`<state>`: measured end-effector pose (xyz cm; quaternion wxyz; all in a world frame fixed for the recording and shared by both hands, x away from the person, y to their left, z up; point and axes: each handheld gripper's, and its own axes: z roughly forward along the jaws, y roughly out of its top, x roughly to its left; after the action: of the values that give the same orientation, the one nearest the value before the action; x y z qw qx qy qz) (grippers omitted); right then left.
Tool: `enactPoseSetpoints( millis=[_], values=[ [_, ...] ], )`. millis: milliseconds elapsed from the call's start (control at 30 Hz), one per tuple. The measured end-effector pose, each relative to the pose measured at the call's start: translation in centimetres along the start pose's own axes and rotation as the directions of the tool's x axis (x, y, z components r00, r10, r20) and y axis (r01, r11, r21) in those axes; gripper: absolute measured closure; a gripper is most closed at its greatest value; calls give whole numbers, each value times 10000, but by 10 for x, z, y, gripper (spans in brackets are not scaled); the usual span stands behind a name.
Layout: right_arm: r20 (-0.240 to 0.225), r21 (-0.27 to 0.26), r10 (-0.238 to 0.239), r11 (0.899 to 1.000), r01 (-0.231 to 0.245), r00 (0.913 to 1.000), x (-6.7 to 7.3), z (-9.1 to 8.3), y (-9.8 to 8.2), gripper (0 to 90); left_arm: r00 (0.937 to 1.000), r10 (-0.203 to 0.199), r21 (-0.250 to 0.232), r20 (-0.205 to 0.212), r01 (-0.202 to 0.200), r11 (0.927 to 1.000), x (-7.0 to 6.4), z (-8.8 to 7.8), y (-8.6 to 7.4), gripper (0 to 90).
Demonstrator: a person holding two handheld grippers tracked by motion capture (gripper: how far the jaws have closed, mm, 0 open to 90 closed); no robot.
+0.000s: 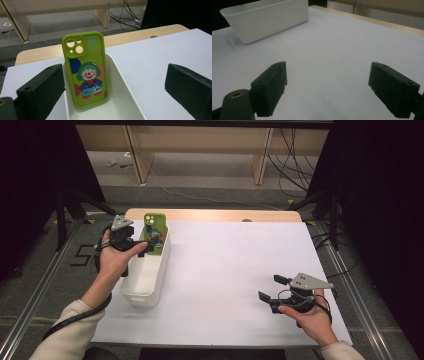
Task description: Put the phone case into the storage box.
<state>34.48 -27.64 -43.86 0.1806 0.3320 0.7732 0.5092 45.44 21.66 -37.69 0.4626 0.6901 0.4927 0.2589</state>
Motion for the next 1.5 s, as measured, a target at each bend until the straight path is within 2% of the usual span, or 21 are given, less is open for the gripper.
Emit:
enactPoseSetpoints(
  millis=[467,733,1067,1500],
  values=[
    [-17,-17,-14,10000,14,10000,1,0,1,164,9994,111,-27,332,-110,9999,-5,-9,-12,23],
    [5,-14,-13,10000,13,10000,1,-1,1,164,9980,324,-86,542,-320,9995,-10,-14,-18,29],
    [-3,-27,-11,10000,11,10000,0,-1,1,164,9964,341,-214,774,-325,9992,-14,-25,-26,33],
    [-4,-35,-28,10000,28,10000,0,-1,1,164,9909,494,-210,1252,-472,9987,-22,-34,-36,25]
  ],
)
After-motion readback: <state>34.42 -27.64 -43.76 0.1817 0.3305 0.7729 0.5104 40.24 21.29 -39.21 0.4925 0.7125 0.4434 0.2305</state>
